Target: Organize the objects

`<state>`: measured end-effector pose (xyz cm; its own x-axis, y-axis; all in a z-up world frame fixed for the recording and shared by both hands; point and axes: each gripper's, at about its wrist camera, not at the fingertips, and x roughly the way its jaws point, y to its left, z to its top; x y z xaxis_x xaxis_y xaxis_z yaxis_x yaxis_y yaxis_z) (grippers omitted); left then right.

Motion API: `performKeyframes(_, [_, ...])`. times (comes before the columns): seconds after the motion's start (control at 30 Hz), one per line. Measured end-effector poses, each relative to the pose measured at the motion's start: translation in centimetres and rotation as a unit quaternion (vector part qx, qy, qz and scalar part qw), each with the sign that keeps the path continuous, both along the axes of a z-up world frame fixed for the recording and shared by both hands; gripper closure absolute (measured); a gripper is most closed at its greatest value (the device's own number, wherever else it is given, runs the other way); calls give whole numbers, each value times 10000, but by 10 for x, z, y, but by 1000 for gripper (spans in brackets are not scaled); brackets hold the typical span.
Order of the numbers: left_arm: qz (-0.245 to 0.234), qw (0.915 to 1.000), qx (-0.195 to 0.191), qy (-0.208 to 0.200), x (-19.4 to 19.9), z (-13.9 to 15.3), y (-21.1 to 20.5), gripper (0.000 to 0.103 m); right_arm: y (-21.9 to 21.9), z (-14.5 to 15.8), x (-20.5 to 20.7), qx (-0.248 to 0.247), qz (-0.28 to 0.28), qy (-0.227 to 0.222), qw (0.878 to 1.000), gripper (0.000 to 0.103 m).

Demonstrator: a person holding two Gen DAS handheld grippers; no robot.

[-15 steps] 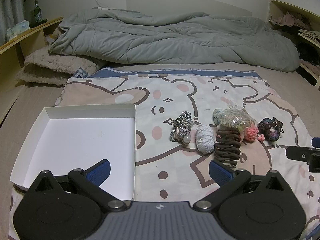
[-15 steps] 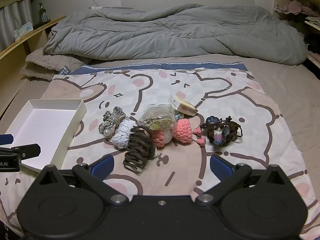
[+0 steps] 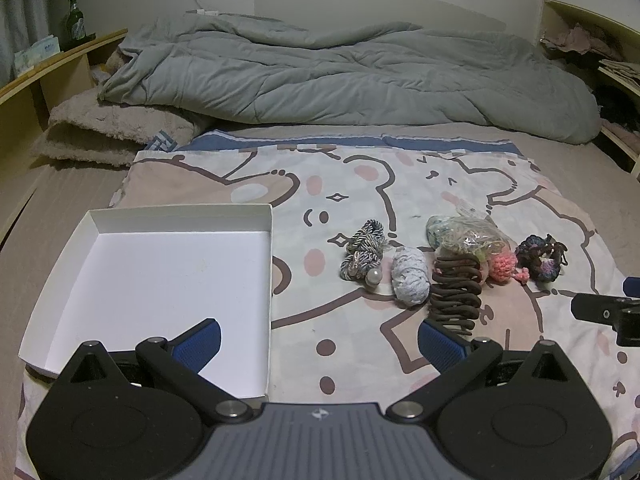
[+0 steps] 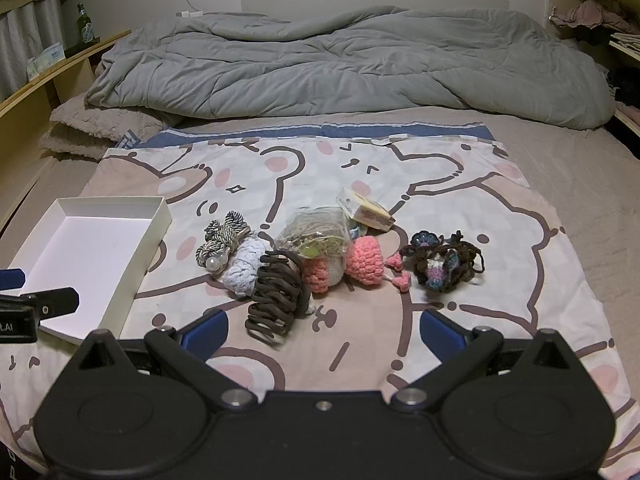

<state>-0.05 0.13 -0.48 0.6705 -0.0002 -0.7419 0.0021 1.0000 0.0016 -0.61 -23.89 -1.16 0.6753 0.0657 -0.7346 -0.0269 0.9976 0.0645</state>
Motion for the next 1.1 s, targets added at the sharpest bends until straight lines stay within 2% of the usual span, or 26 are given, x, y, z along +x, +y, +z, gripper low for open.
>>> performKeyframes(1.1, [2,10000,20,21,1,1,3,0,0,-2,0,-8,-9,32,10000,0])
